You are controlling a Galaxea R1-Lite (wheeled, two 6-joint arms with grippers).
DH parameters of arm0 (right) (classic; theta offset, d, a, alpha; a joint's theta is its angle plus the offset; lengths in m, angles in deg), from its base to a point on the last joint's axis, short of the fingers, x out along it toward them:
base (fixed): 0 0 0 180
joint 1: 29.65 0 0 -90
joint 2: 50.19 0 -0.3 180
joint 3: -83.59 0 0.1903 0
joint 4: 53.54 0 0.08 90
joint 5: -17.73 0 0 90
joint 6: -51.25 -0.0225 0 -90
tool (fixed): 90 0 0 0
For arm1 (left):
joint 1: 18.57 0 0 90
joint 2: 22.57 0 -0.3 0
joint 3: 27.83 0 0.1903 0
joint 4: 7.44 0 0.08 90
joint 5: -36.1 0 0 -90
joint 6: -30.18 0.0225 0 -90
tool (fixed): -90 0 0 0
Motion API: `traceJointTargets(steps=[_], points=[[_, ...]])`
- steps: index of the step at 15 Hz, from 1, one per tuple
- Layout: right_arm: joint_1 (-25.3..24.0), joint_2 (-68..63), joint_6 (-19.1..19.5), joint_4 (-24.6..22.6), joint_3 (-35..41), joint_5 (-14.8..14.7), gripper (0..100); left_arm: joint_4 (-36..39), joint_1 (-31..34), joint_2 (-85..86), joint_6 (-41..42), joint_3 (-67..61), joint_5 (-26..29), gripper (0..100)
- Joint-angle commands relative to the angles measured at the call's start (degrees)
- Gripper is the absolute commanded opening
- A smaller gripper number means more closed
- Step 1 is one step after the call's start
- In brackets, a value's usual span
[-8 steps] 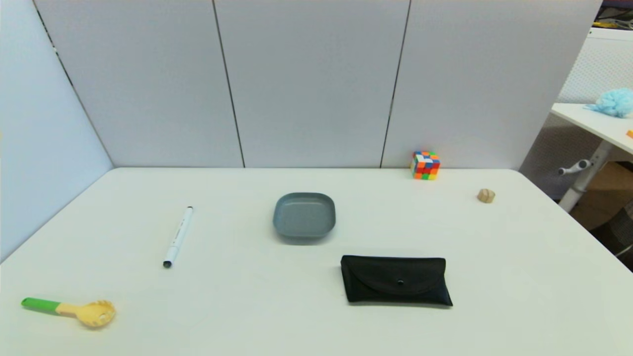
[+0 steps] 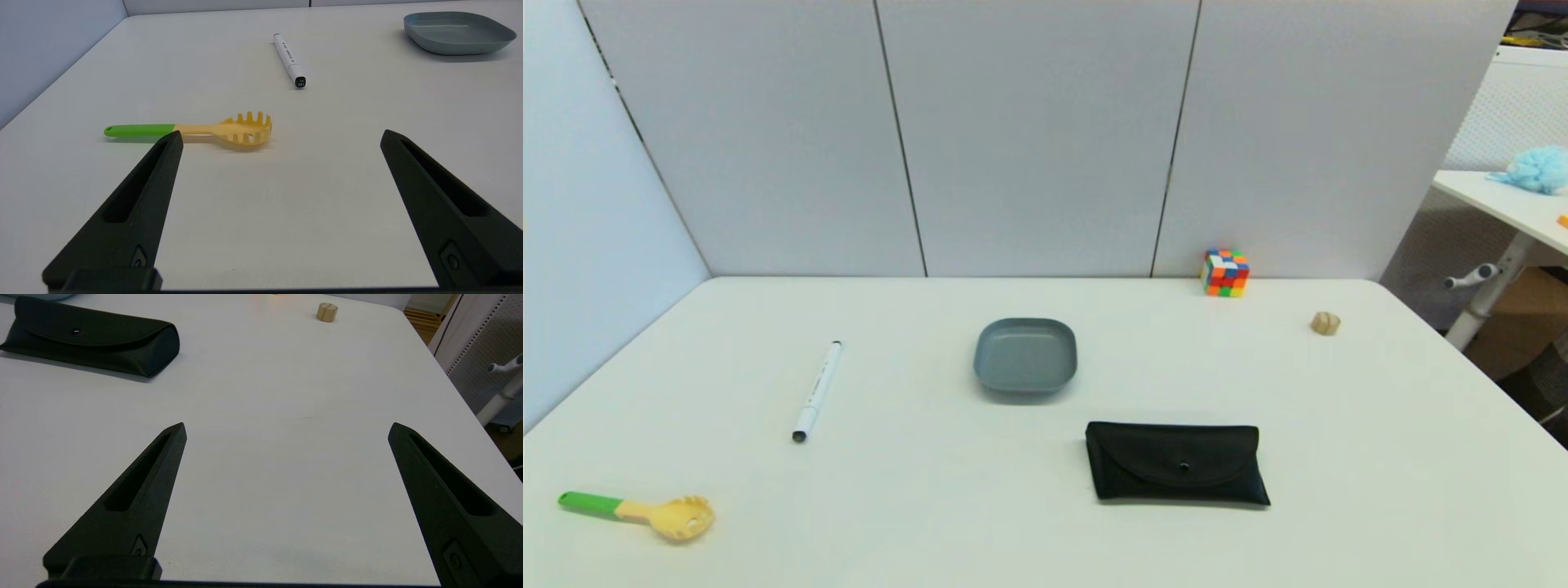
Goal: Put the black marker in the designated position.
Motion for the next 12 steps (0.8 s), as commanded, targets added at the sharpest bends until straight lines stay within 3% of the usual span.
traceJointTargets(steps=[1, 12], points=[[0.0, -0.1, 0.0, 0.0, 0.0, 0.1, 100, 0.0, 0.0, -0.1, 0.0, 0.0, 0.0, 100], [0.0, -0.1, 0.0, 0.0, 0.0, 0.1, 100, -0.1, 0.0, -0.3, -1.7, 0.0, -0.8, 100]])
